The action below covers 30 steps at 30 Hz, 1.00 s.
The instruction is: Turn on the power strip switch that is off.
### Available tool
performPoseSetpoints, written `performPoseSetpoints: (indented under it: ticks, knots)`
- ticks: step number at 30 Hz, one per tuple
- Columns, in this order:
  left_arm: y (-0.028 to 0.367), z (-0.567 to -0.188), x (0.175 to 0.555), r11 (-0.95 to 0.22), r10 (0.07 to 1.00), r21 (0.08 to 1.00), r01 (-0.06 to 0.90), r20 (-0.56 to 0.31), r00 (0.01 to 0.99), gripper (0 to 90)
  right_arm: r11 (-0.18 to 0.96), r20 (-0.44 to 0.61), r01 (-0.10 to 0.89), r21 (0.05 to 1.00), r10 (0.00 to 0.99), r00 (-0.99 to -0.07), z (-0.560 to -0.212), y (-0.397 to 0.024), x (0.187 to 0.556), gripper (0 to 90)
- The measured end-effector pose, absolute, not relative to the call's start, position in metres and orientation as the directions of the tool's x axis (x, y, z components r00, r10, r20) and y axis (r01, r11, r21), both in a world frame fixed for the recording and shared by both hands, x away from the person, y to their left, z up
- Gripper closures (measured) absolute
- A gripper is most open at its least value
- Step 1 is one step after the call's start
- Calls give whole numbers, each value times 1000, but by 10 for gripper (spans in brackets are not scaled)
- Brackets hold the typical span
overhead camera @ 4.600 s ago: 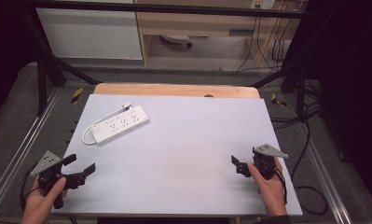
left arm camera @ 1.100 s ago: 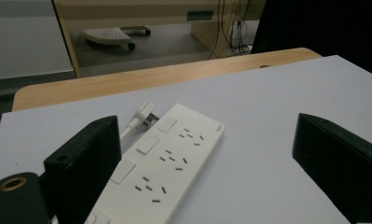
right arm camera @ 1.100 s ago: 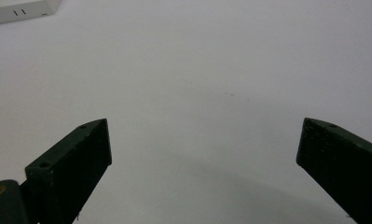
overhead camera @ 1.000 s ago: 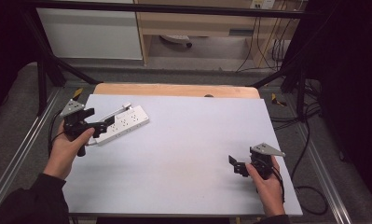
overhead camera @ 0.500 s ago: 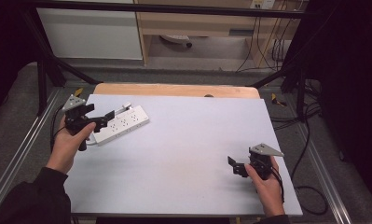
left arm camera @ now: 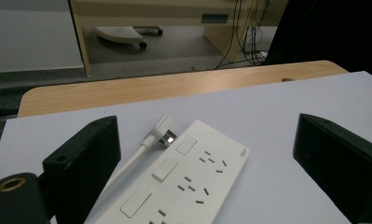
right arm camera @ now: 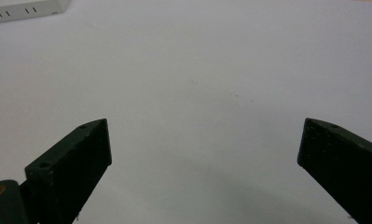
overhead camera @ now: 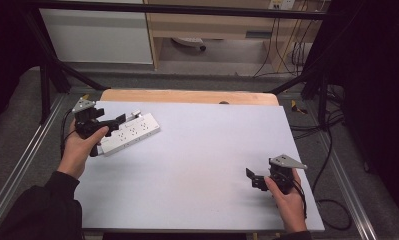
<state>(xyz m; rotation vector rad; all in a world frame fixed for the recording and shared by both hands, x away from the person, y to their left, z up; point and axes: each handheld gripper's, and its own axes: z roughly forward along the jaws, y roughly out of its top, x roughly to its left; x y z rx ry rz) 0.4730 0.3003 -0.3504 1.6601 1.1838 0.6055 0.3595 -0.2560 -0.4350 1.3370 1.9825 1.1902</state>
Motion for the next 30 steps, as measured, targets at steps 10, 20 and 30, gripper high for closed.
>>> performPoseSetpoints:
  ticks: [10, 20, 30]
  knots:
    - [292, -351, 483, -74, 909, 903, 423, -113, 401, 79, 161, 65, 494, 854, 910, -409, -432, -260, 352, 29]
    - [289, -360, 495, -77, 920, 901, 428, -101, 378, 86, 123, 97, 501, 857, 915, -391, -434, -273, 349, 29]
    - [293, -369, 505, -71, 932, 896, 438, -98, 350, 91, 131, 92, 508, 852, 916, -391, -436, -273, 351, 30]
